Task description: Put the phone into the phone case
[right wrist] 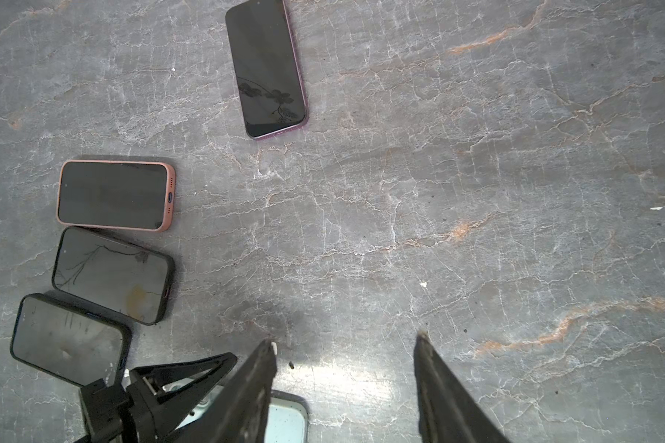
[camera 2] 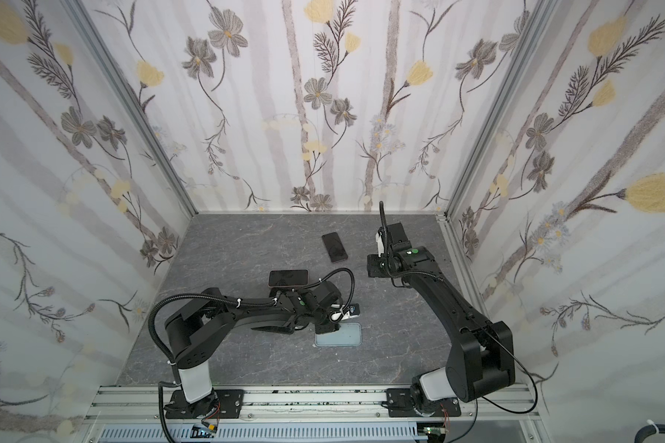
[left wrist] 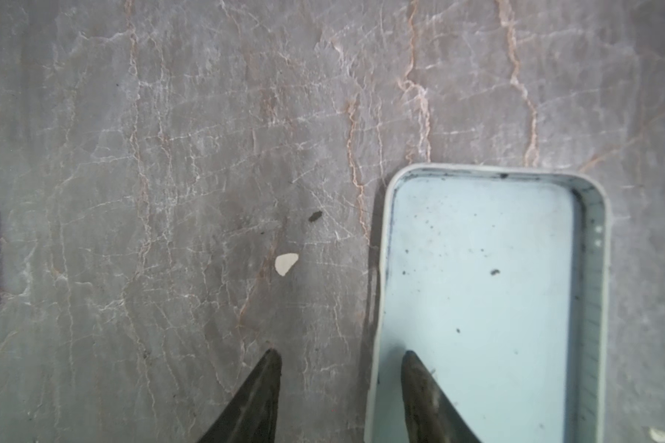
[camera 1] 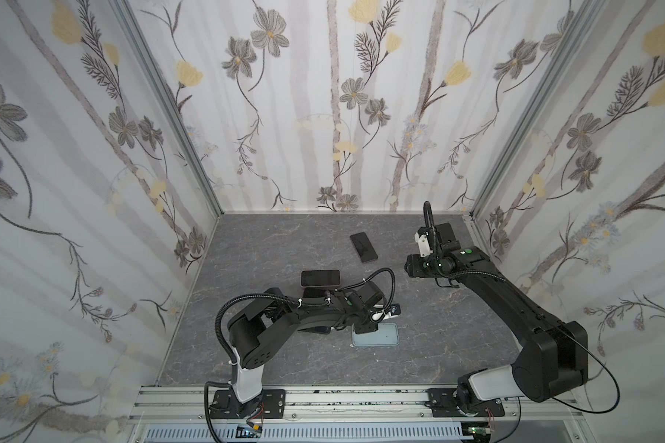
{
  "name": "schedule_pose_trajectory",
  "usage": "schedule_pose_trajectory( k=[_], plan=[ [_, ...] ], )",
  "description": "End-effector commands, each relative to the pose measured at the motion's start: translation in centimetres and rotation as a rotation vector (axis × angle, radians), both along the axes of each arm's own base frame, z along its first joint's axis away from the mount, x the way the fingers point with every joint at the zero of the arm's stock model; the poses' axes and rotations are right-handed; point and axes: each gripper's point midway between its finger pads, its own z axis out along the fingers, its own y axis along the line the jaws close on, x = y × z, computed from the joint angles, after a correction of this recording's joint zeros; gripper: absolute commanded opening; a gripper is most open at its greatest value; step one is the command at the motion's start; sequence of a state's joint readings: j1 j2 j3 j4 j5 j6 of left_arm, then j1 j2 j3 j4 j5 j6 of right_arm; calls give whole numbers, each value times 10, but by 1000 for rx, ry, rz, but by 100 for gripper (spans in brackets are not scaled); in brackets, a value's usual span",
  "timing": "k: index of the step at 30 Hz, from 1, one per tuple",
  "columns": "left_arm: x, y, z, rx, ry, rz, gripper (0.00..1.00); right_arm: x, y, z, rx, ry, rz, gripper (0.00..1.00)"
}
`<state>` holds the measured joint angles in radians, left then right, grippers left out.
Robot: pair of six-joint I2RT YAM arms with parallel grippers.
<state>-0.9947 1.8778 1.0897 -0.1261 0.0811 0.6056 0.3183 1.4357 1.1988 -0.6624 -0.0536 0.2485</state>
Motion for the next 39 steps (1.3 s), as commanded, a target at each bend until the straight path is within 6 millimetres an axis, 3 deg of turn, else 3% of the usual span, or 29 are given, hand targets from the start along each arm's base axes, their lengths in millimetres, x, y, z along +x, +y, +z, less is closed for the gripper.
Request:
schedule_pose_trajectory(
  k=[1, 7, 14, 25, 29, 33, 37, 39],
  plan=[
    [14, 3, 0, 14, -47, 20, 50, 0, 2, 2, -1, -3, 18, 58],
    [34, 11, -7, 63, -115, 31, 50, 3, 2, 1, -4, -4, 22, 58],
    [57, 3, 2, 19, -167, 57, 50, 8, 8, 1, 19, -3, 30, 58],
    [86, 7, 15, -19, -210, 124, 50, 22, 16, 6, 39, -14, 35, 58],
    [88, -3, 51, -136, -219, 134, 51, 33, 34, 28, 129, -47, 70, 59],
    [86, -8, 116, -326, -253, 169, 53, 51, 43, 60, 173, -128, 79, 60],
    [82, 9, 174, -469, -291, 234, 58, 71, 46, 86, 171, -207, 79, 62],
    [81, 26, 197, -518, -306, 288, 59, 87, 52, 82, 167, -207, 91, 63]
  ],
)
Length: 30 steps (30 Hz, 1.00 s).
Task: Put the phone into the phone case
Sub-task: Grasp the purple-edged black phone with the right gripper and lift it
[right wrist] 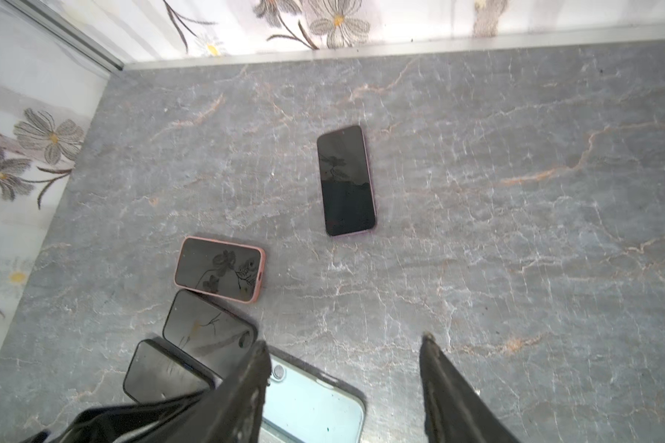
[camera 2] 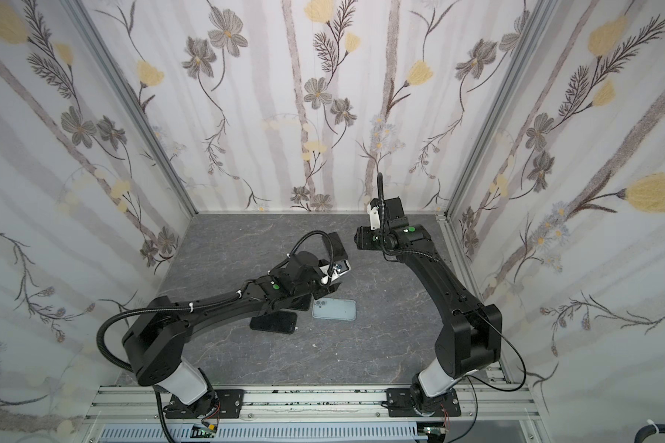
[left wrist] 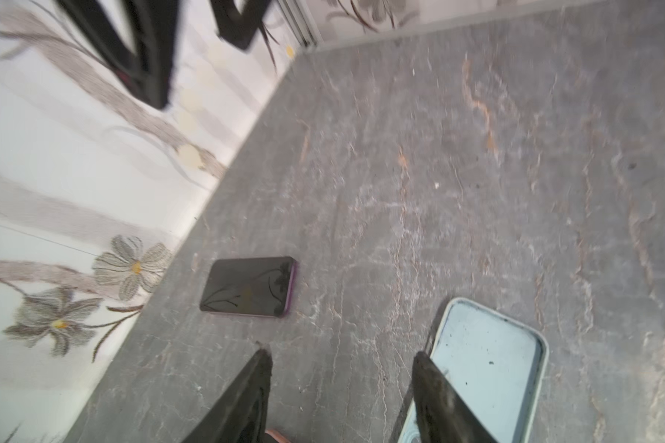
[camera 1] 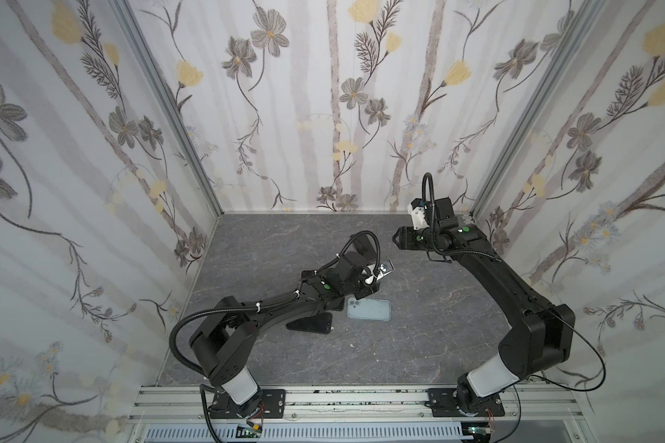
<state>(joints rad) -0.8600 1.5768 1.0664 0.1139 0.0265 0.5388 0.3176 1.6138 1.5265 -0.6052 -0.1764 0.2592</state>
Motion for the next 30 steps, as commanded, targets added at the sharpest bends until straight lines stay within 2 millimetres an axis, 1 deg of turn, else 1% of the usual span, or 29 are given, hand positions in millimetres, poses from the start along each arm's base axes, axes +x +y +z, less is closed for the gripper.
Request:
schedule_pose_trajectory(
  k=[1, 5, 6, 8, 9, 12, 13, 16, 17, 18, 20, 23, 27, 30],
  plan=[
    [2, 19, 38, -129, -4, 81, 60, 21, 10, 10, 7, -54, 30, 64],
    [5, 64, 72, -257, 20, 216, 61, 49, 24, 2, -9, -71, 61, 65],
    [4, 77, 79, -291, 26, 249, 62, 57, 27, -5, -27, -65, 56, 66],
    [3, 97, 86, -331, 37, 309, 62, 71, 34, -14, -64, -62, 53, 67],
    [1, 108, 89, -347, 37, 343, 66, 77, 38, -17, -93, -64, 52, 68],
    [-1, 134, 88, -367, 43, 423, 69, 94, 50, -35, -195, -61, 51, 72],
    [0, 143, 87, -375, 44, 454, 70, 99, 54, -40, -219, -62, 48, 76],
    [6, 166, 82, -407, 61, 544, 71, 109, 64, -57, -242, -52, 51, 78],
    [8, 171, 80, -415, 67, 563, 72, 111, 66, -63, -245, -45, 49, 87],
    [12, 177, 76, -416, 74, 590, 72, 114, 67, -70, -251, -41, 42, 100],
    [18, 188, 69, -417, 87, 639, 72, 117, 71, -81, -258, -30, 42, 100],
    [26, 197, 60, -418, 110, 679, 72, 121, 75, -98, -255, -11, 41, 100],
    [29, 196, 52, -425, 139, 666, 72, 126, 79, -120, -263, 17, 47, 100],
    [30, 195, 45, -421, 162, 663, 72, 130, 81, -132, -268, 28, 50, 100]
  ],
)
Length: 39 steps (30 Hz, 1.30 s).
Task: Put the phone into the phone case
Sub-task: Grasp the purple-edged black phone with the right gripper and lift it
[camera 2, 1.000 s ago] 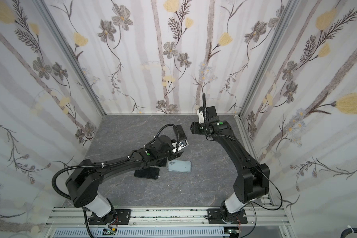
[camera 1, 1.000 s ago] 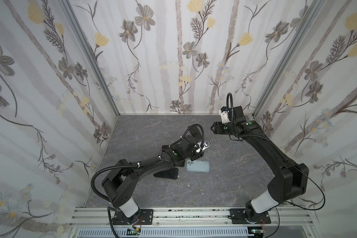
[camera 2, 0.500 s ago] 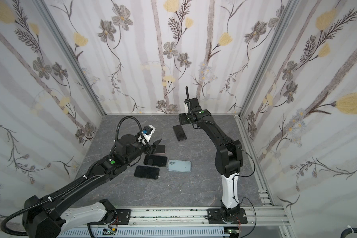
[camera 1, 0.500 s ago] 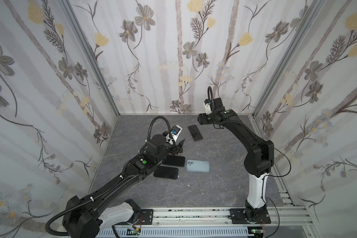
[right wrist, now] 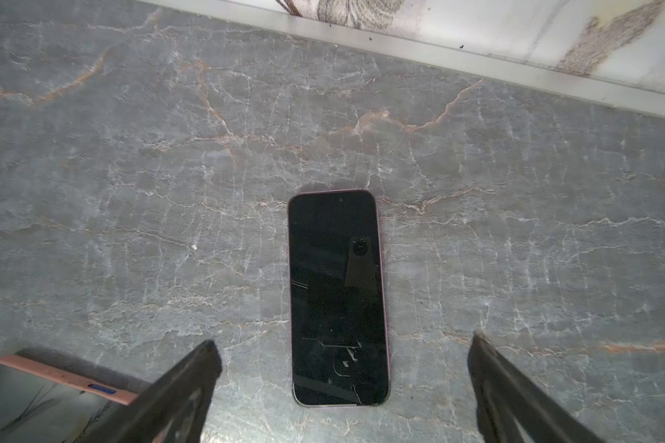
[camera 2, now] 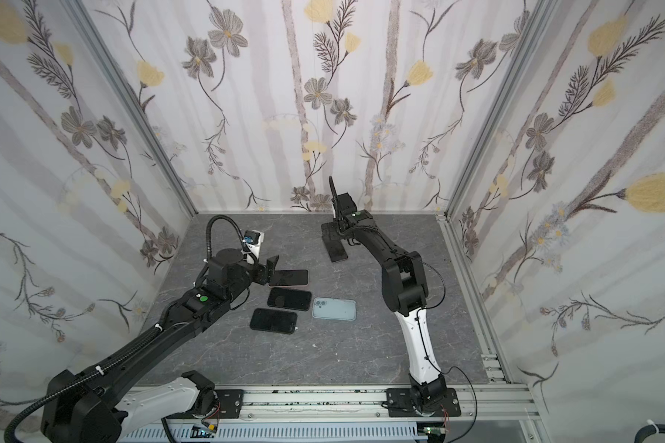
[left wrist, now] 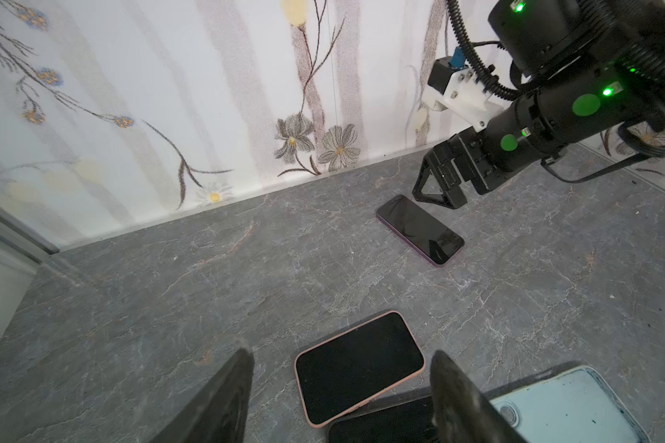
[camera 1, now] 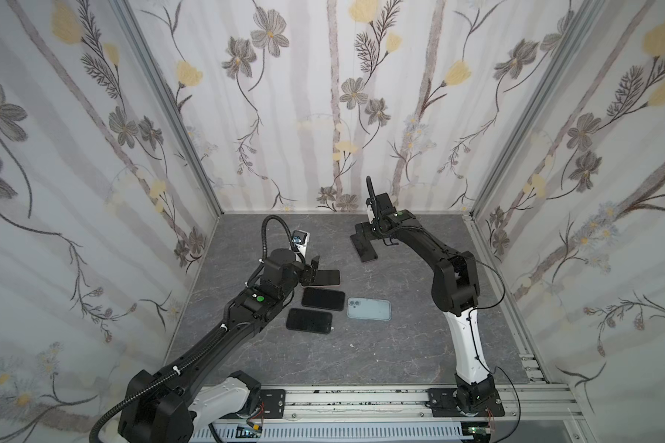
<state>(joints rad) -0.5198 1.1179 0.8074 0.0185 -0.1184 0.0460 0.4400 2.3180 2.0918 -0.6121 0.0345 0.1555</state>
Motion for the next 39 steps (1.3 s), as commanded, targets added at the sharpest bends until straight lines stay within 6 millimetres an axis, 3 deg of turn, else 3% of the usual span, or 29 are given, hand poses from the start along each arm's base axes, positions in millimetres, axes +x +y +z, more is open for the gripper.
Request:
schedule_pose_trajectory(
  k=[1, 13, 24, 28, 35, 39],
  plan=[
    [2, -3, -3, -34, 17, -9, 72, 7, 1, -6, -9, -11, -8, 100],
    [2, -1, -11, -26, 40, -17, 72, 8, 18, -53, -28, 49, 24, 100],
    [1, -2, -12, -26, 45, -28, 72, -3, 9, -91, -97, 130, 12, 97],
    [1, -1, -12, -25, 44, -28, 72, -9, 11, -99, -90, 161, 34, 92],
    [2, 2, -11, -23, 39, -18, 71, -15, 11, -102, -92, 187, 54, 67],
    [2, 4, -9, -26, 33, -11, 71, -19, 7, -103, -126, 198, 64, 64]
  ],
)
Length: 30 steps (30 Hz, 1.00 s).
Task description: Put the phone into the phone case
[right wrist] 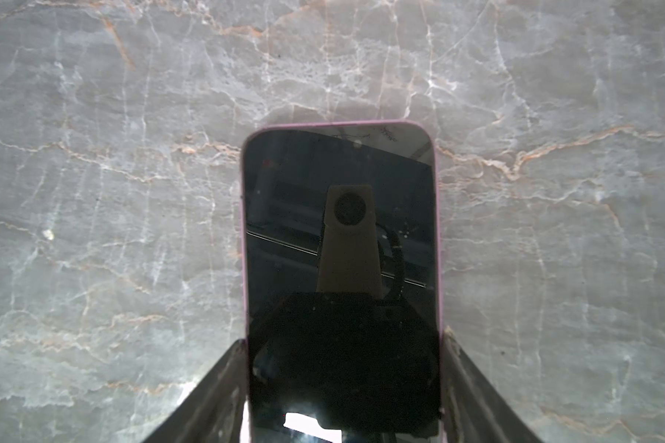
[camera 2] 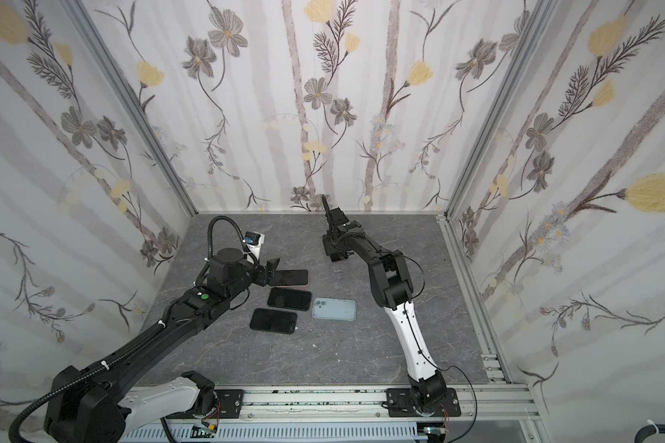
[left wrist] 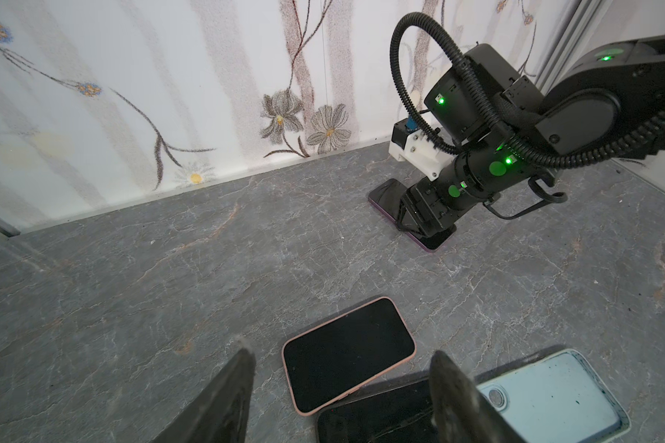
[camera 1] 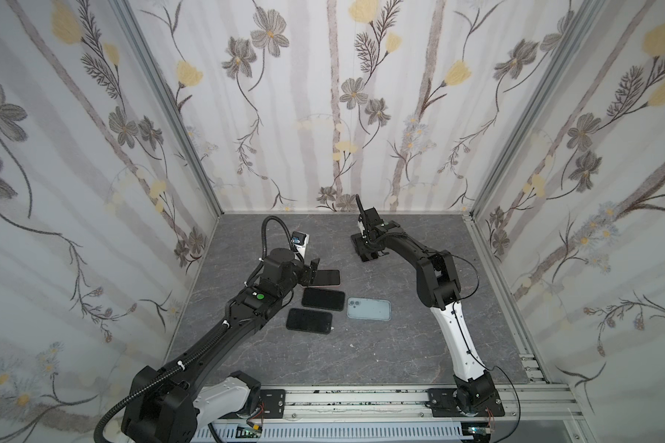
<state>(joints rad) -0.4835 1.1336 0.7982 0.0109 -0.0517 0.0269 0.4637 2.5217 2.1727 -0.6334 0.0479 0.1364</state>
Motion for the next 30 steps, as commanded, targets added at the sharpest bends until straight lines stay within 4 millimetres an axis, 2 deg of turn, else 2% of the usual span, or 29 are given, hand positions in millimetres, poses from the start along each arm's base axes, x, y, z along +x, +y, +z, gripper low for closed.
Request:
schedule_pose_trajectory(
  k=[1, 7, 13, 19, 24, 30],
  plan=[
    [1, 3, 3, -3, -14, 8, 71, -19, -7, -14, -50, 85, 34, 62],
    [3, 6, 5, -9, -16, 23, 71, -26, -13, -10, -80, 103, 25, 54],
    [6, 6, 7, -36, -12, 30, 71, -34, -9, 13, -61, 80, 38, 49],
    [8, -1, 12, -104, 3, 24, 71, -53, -8, 37, 9, 20, 57, 46],
    [9, -9, 21, -168, 38, 8, 70, -73, -16, 66, 49, -43, 71, 44],
    [1, -36, 48, -316, 117, -97, 70, -108, -15, 118, 115, -161, 141, 42]
  ],
)
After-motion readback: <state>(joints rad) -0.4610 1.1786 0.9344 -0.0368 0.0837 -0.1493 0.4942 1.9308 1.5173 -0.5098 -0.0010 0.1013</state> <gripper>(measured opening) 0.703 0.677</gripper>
